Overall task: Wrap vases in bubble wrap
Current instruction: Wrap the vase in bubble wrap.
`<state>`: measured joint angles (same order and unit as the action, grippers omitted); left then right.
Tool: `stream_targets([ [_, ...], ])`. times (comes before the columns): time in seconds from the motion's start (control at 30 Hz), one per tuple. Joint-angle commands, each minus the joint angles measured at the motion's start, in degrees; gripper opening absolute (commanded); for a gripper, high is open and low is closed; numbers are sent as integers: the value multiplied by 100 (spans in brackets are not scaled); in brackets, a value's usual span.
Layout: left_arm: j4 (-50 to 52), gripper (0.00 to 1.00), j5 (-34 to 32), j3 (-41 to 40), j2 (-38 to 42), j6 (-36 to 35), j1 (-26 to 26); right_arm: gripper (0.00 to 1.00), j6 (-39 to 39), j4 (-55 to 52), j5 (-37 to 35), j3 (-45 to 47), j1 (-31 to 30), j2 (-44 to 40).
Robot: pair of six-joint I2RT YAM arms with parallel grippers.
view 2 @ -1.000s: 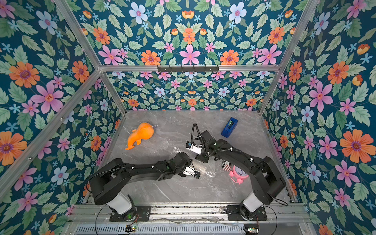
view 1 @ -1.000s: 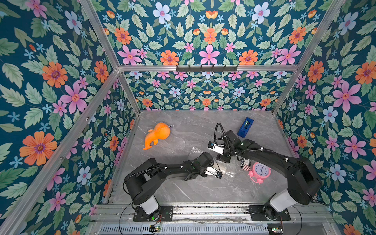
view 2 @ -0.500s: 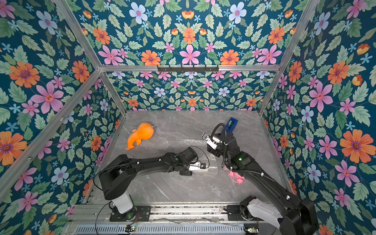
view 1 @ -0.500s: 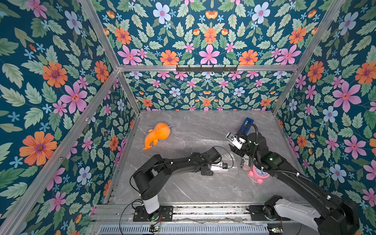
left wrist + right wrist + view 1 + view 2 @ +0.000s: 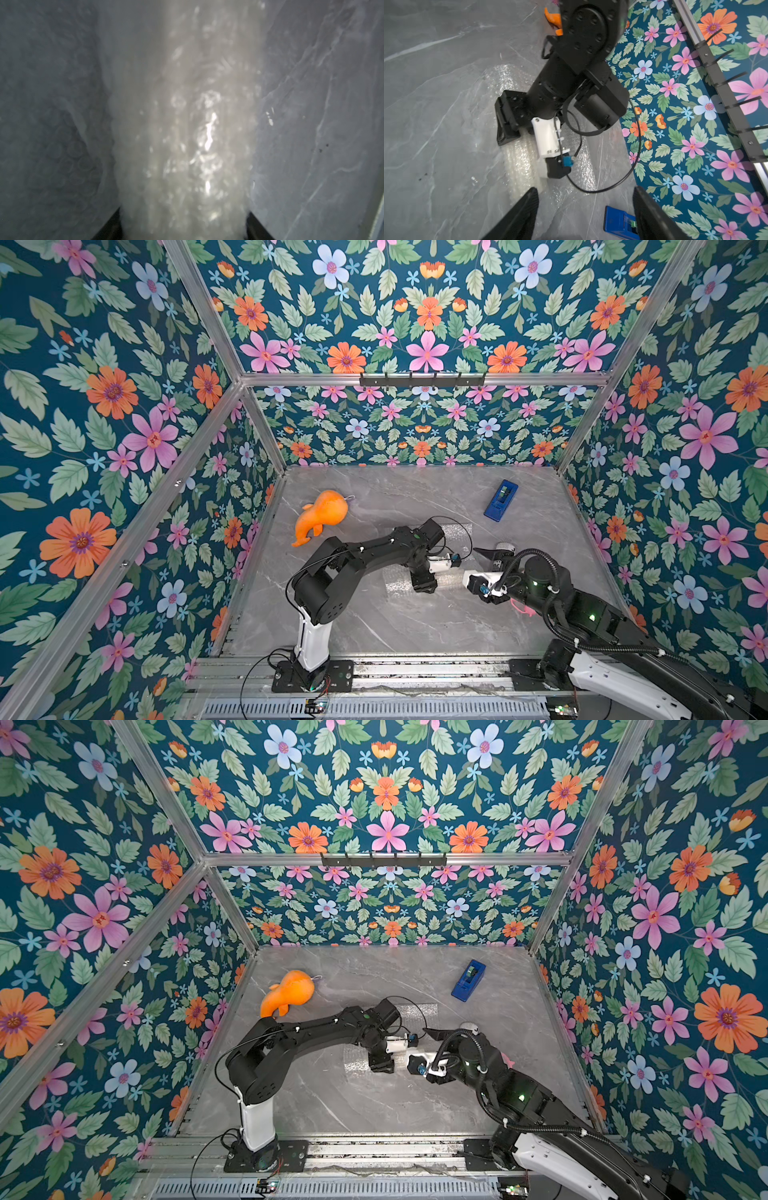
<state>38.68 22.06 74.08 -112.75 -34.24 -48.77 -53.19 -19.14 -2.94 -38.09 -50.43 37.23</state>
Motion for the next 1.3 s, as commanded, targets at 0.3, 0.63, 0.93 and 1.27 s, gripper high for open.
stream_targets([
  [0.3,2204,43,875,240,-694,-112,386,77,-655,-232,-120,748,-894,715],
  [0.63,2036,46,472,257,-960,20,424,77,-222,1150,-553,884,-1257,2220],
  [0.93,1767,49,149,187,-845,83,438,77,356,1885,-641,912,-1527,2896],
  [1.27,1665,50,110,166,-750,92,434,77,552,2398,-980,860,-1548,3669],
])
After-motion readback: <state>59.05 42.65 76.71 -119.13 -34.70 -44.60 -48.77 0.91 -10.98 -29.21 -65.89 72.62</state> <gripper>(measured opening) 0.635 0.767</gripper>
